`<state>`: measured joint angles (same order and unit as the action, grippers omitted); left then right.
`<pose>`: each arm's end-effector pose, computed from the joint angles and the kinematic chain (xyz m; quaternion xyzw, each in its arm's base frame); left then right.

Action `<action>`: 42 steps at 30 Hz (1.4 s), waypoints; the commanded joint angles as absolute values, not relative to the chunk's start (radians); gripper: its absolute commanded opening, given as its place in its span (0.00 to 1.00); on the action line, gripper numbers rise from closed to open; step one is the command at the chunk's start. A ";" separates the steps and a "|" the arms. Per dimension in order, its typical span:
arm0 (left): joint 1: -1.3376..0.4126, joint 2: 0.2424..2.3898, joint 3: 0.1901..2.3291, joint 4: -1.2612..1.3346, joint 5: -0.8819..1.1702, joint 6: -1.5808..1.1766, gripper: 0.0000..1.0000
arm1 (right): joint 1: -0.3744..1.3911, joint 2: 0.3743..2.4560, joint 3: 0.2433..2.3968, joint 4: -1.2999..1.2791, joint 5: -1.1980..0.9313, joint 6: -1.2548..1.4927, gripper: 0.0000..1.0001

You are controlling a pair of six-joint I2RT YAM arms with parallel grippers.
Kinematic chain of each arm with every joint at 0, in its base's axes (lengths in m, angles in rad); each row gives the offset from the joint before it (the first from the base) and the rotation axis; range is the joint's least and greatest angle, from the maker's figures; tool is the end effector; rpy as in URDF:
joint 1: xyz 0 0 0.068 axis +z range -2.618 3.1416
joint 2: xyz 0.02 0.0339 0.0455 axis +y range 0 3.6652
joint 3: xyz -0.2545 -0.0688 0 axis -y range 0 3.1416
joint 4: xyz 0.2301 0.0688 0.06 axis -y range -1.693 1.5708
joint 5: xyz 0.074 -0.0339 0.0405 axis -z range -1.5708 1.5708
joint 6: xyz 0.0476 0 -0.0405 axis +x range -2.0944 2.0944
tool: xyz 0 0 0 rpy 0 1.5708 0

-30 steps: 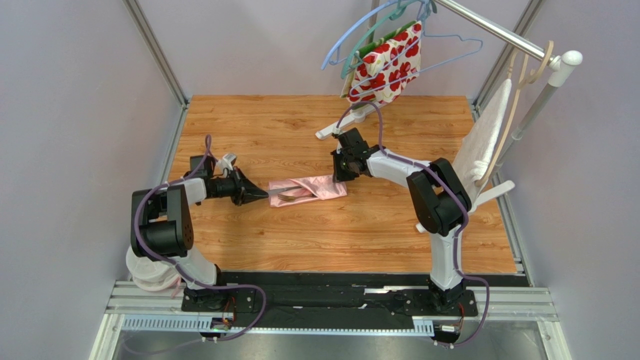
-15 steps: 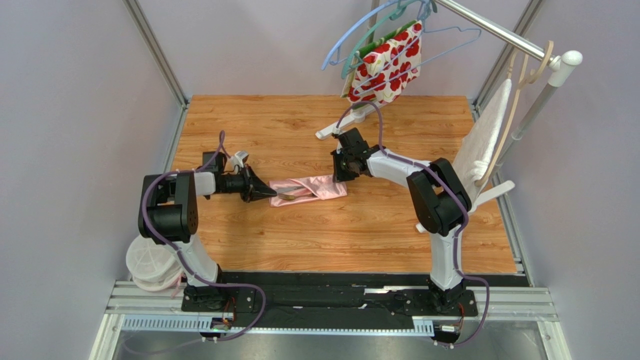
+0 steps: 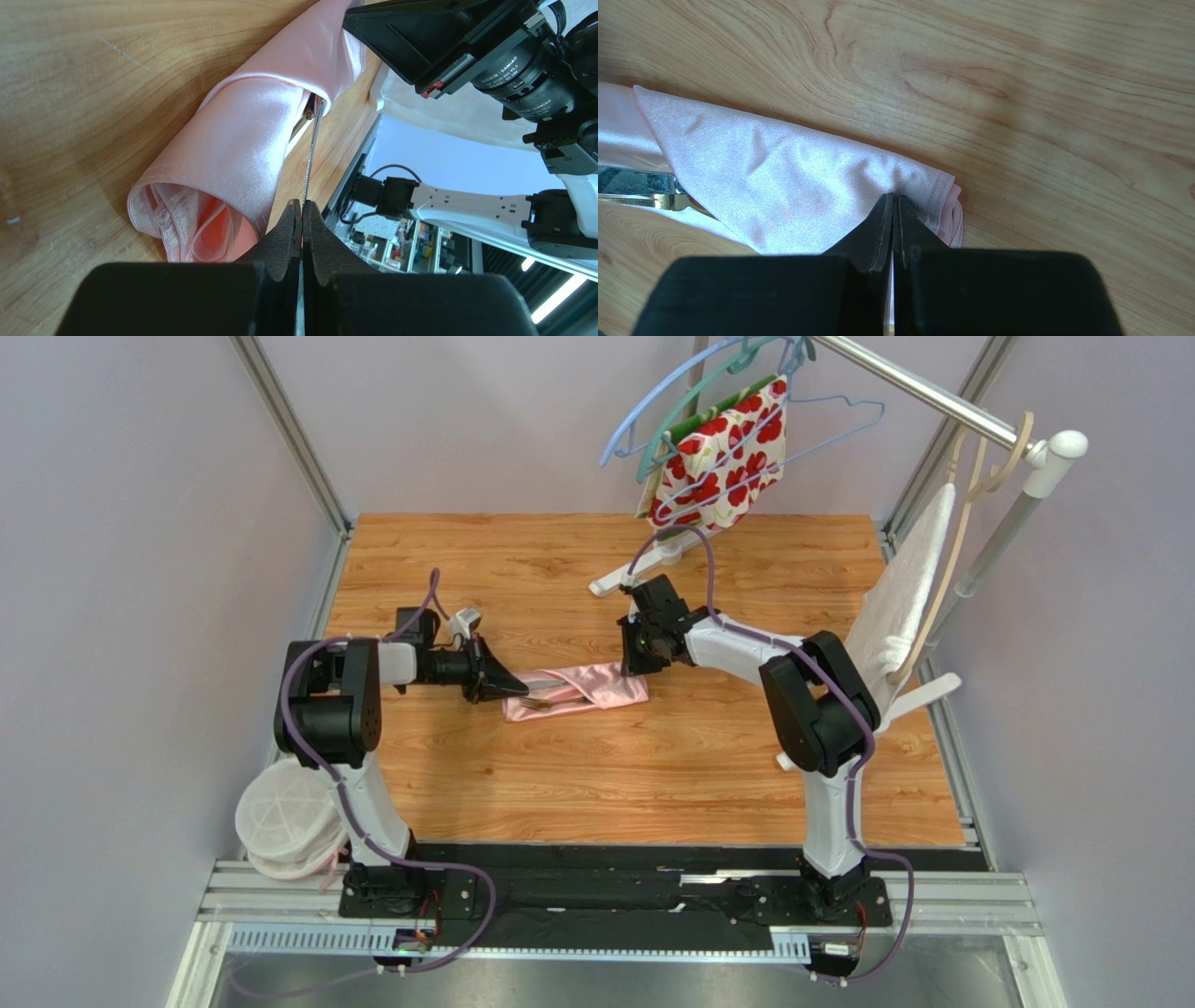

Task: Fold the napkin into a case and place the utensils inside
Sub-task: Insert the knife into the folded napkin.

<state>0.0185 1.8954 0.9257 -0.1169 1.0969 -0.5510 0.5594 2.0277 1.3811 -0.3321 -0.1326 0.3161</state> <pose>0.3261 -0.0363 0.1142 -0.1128 0.8302 -0.5422 0.0642 0.3524 0.2281 0.1506 -0.1350 0.9450 0.1808 0.2368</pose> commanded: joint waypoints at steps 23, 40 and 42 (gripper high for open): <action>-0.037 2.013 1.081 -0.264 0.950 -0.459 0.00 | 0.561 2.066 1.390 -0.302 -0.155 0.302 0.00; -0.018 1.944 1.132 -0.433 0.880 -0.422 0.39 | 0.561 2.060 1.384 -0.304 -0.152 0.296 0.00; -0.009 1.931 1.140 -0.462 0.874 -0.413 0.45 | 0.560 2.062 1.384 -0.304 -0.152 0.296 0.00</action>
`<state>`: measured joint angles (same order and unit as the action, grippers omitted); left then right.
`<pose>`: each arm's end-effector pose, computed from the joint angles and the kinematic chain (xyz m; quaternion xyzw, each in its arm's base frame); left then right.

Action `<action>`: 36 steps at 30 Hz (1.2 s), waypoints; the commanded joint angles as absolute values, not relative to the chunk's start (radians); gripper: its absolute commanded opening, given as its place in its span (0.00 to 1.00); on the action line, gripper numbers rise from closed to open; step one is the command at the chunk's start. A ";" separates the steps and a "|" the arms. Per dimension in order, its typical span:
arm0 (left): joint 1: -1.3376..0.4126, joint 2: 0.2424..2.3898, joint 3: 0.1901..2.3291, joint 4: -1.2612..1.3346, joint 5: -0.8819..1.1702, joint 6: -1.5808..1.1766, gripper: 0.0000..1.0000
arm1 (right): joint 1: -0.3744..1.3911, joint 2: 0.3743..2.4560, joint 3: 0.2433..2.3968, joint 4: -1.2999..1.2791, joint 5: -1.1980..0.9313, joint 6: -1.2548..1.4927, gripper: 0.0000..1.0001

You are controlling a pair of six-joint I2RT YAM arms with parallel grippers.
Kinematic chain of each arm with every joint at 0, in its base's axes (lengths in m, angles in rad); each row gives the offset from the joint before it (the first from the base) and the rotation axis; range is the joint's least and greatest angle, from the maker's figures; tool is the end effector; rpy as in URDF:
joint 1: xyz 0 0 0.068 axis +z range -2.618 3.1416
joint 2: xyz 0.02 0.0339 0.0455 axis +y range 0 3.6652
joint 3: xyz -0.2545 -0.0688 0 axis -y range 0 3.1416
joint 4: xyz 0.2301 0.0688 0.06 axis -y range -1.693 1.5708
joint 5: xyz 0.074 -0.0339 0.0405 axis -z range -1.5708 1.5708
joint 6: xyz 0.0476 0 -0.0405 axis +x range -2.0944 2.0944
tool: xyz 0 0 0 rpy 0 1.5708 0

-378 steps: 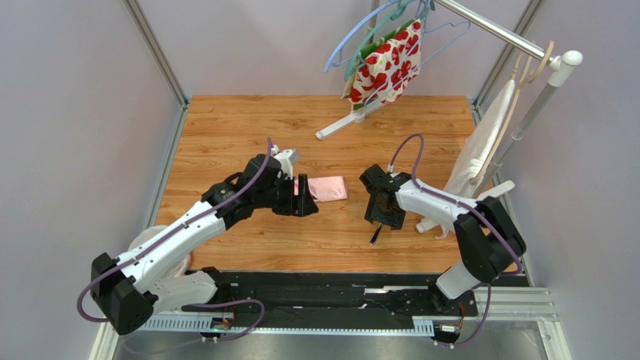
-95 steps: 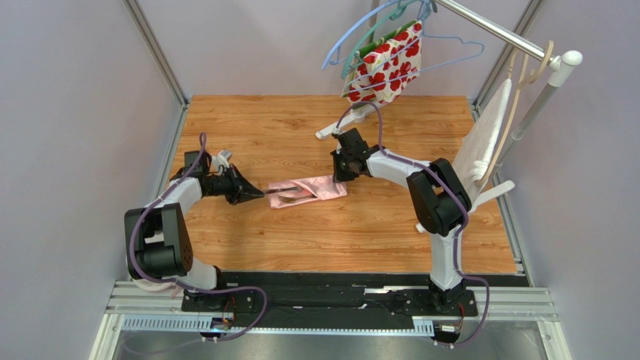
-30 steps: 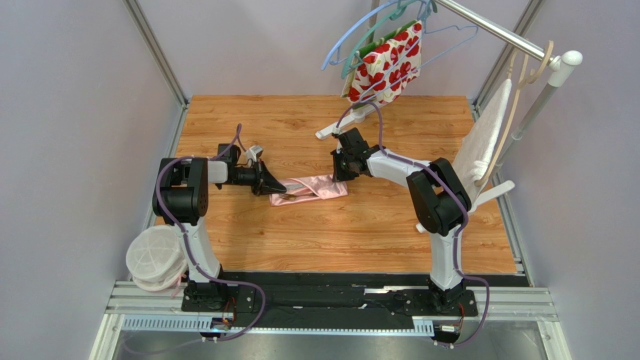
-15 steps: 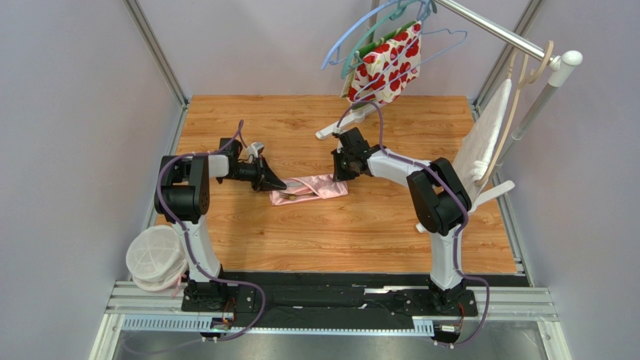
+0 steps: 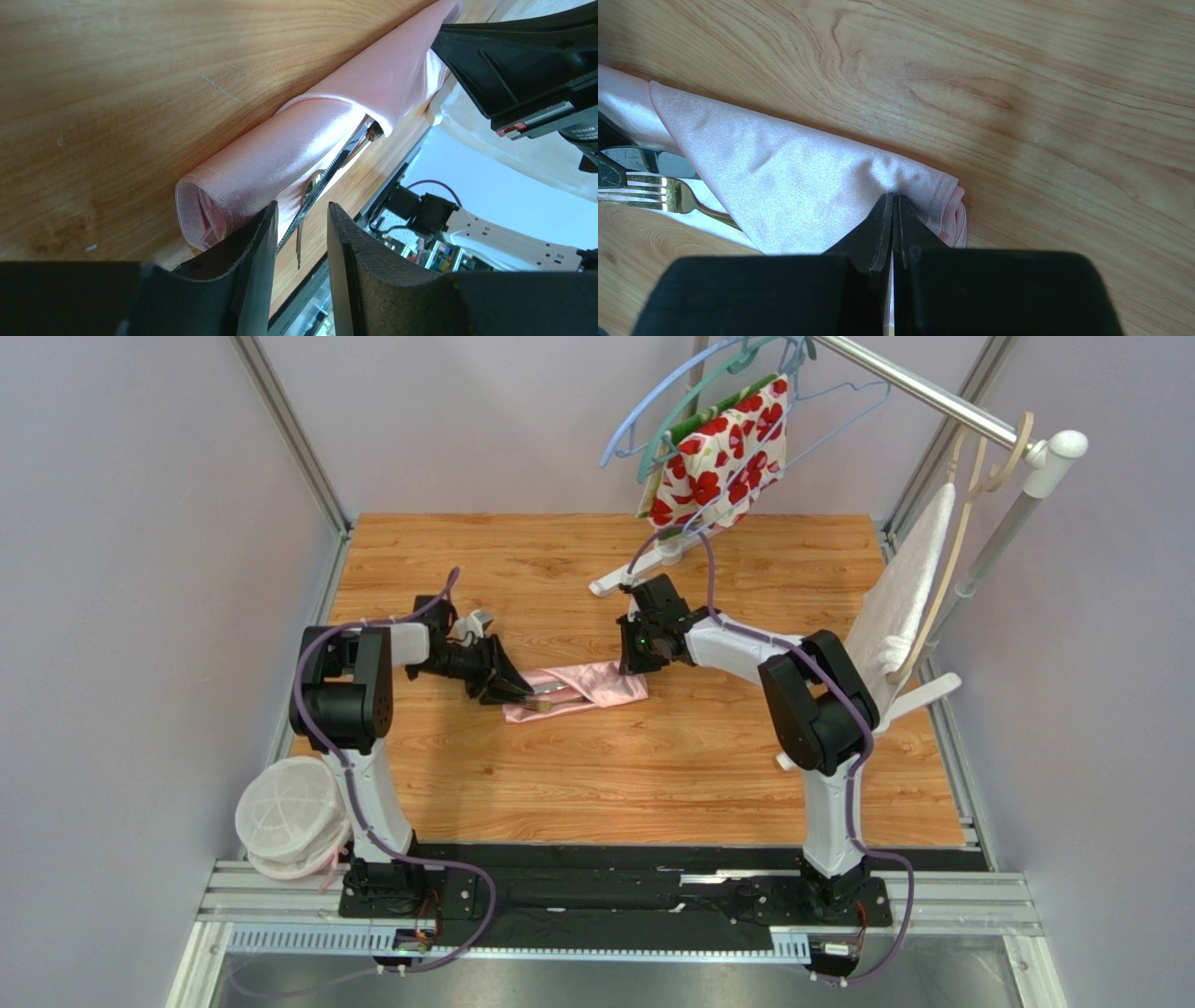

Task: Fold the napkin into a case and place the utensils inside
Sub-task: Insert the knife into the folded napkin.

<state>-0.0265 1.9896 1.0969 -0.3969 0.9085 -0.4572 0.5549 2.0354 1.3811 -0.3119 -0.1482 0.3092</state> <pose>0.3421 -0.0466 0.1052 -0.1301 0.8823 -0.4520 0.0182 0.3549 0.2283 0.1490 -0.1385 0.9422 0.1885 0.2400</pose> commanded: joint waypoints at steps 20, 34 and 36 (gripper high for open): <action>-0.006 1.746 1.233 -0.620 0.742 -0.433 0.53 | 0.561 2.049 1.397 -0.321 -0.137 0.308 0.00; -0.020 1.533 1.206 -0.706 0.611 -0.425 0.61 | 0.565 1.993 1.434 -0.369 -0.123 0.324 0.06; -0.040 1.482 1.177 -0.706 0.588 -0.434 0.60 | 0.571 1.985 1.451 -0.391 -0.107 0.321 0.08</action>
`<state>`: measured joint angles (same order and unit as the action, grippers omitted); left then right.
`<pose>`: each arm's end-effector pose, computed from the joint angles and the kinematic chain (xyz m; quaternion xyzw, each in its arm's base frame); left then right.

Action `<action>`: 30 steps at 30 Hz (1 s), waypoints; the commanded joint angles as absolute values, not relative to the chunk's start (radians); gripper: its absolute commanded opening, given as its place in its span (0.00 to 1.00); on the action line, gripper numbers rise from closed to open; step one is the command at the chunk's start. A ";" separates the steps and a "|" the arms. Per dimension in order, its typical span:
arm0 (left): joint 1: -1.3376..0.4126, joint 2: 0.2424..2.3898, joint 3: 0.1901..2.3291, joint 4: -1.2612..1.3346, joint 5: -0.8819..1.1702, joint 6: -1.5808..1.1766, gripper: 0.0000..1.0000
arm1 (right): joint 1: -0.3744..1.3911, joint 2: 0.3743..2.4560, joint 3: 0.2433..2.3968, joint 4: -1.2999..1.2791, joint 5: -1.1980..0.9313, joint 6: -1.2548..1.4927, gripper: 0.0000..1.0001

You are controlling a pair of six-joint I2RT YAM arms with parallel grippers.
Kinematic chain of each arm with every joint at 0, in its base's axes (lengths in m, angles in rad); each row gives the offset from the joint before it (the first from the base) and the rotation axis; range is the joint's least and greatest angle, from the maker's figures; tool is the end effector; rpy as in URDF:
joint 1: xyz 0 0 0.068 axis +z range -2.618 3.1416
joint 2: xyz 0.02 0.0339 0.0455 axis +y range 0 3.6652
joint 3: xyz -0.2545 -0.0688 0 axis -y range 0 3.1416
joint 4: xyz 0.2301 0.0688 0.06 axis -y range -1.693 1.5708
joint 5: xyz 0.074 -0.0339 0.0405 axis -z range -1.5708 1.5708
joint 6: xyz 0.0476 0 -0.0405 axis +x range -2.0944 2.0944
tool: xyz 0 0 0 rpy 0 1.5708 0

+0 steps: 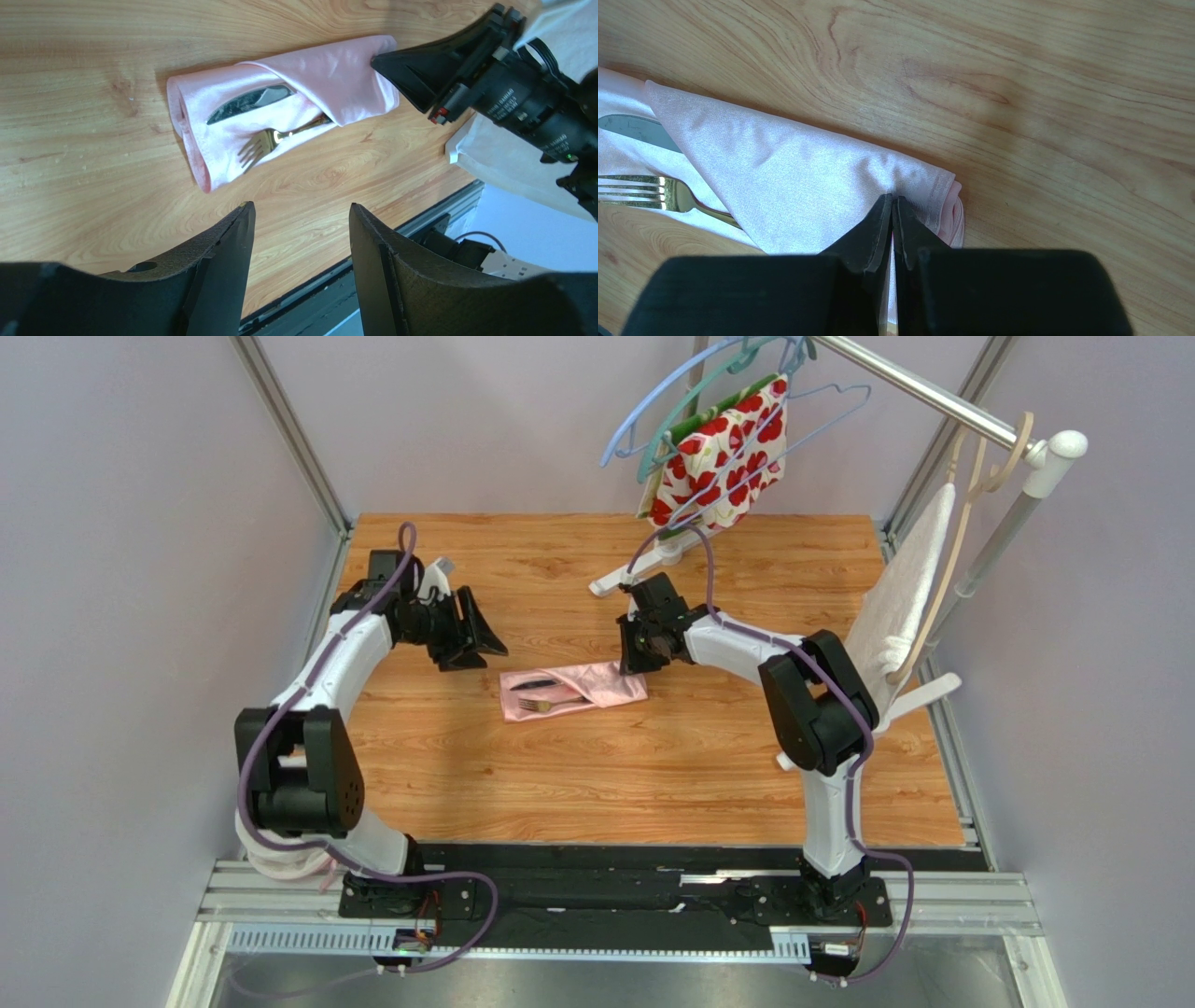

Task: Fold the napkin into a case and place the utensils inside
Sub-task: Insert the knife into the folded napkin, then reset both arms

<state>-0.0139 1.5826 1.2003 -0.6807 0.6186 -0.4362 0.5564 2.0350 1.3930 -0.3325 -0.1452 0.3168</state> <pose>0.3133 -0.0320 0.2393 -0.1185 0.9176 -0.3406 0.1675 0.3548 0.2288 0.1511 -0.1351 0.9440 0.1867 0.2362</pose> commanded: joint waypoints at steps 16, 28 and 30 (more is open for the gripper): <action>-0.441 1.194 1.066 -0.667 0.362 -0.508 0.59 | 0.614 1.646 1.320 -0.603 0.035 0.310 0.35; -0.916 0.945 0.842 -0.284 0.052 -0.658 0.59 | 0.614 0.967 0.725 -0.374 -0.093 0.523 1.00; -0.936 0.921 0.810 -0.255 0.071 -0.666 0.59 | 0.612 0.919 0.684 -0.330 -0.142 0.589 1.00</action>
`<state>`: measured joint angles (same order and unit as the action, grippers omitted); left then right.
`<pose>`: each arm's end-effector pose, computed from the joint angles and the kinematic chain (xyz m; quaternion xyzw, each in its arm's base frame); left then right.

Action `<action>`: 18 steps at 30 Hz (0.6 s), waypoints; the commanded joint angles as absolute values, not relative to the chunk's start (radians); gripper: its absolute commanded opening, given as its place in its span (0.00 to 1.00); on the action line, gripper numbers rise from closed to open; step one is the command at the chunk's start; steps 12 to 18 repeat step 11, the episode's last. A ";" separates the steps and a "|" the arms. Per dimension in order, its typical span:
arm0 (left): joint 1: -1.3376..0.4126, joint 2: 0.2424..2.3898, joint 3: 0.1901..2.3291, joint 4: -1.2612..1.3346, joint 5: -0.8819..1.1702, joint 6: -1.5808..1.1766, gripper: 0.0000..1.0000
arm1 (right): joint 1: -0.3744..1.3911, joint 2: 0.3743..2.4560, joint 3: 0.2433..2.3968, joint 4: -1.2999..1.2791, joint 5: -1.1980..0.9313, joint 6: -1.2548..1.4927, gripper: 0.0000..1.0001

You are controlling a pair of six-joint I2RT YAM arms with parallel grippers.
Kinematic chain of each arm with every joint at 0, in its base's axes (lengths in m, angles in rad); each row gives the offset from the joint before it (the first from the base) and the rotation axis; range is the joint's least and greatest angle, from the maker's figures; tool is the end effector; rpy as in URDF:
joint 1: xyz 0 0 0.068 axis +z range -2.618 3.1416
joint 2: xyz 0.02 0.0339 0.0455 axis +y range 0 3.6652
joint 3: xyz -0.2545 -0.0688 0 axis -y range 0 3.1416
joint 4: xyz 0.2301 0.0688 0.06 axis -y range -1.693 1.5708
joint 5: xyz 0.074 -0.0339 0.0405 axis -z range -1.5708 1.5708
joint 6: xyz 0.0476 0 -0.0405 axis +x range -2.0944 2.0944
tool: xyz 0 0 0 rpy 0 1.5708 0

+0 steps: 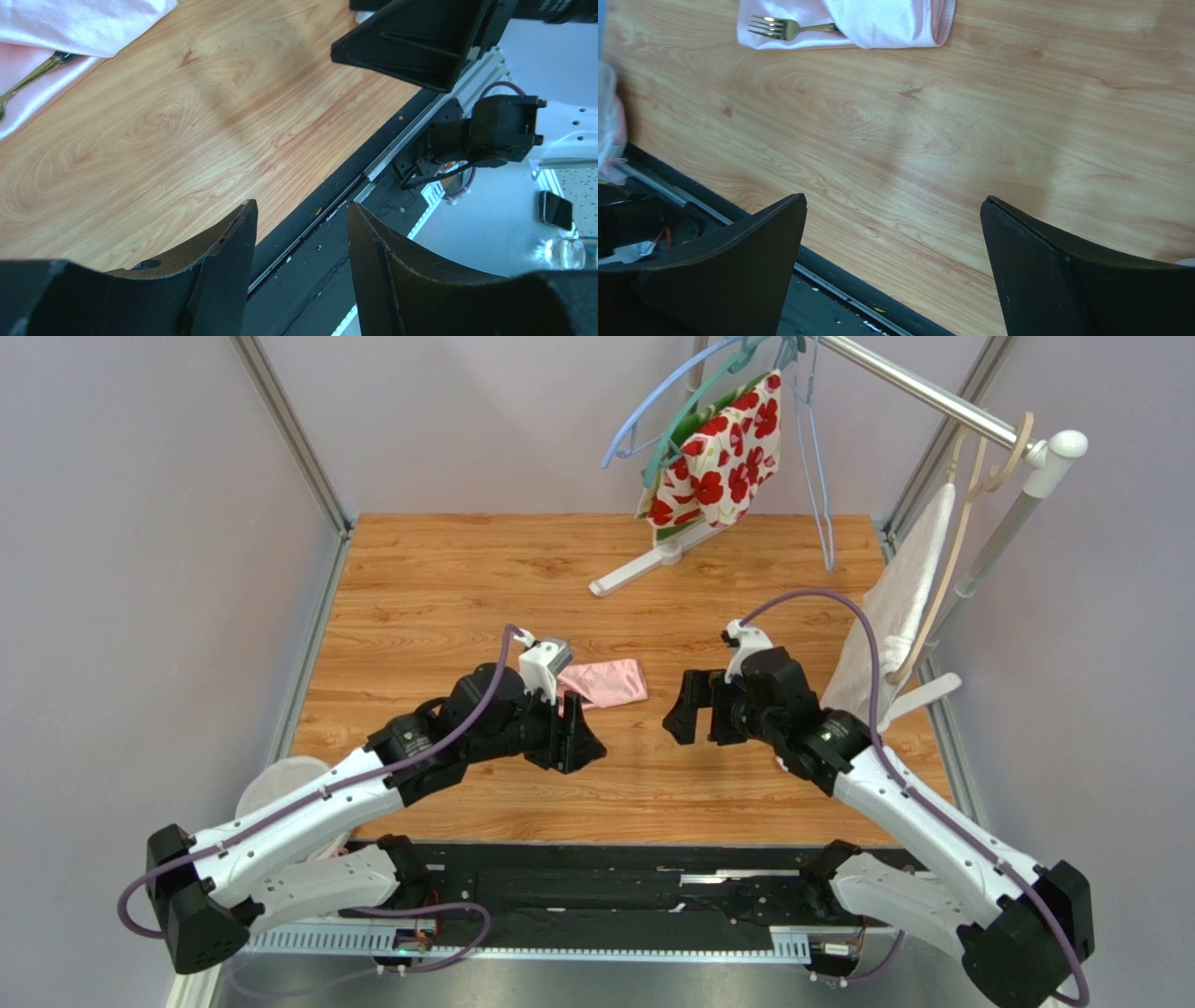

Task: Fold the napkin into a case and place the utensils inside
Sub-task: Reset both arms

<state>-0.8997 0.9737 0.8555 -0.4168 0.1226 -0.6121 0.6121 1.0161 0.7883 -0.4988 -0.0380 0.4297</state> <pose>0.1302 -0.1734 0.2946 0.1543 0.8539 -0.3777 0.3230 0.1745 0.1247 0.2556 -0.0908 0.9076 0.2189 0.3466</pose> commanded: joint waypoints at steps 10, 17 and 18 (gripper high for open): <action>-0.940 0.743 0.677 -0.034 0.172 -0.704 0.61 | 0.617 0.744 0.548 -0.160 -0.215 0.649 1.00; -0.940 0.733 0.663 -0.009 0.202 -0.710 0.61 | 0.615 0.714 0.548 -0.152 -0.218 0.652 1.00; -0.940 0.733 0.663 -0.009 0.202 -0.710 0.61 | 0.615 0.714 0.548 -0.152 -0.218 0.652 1.00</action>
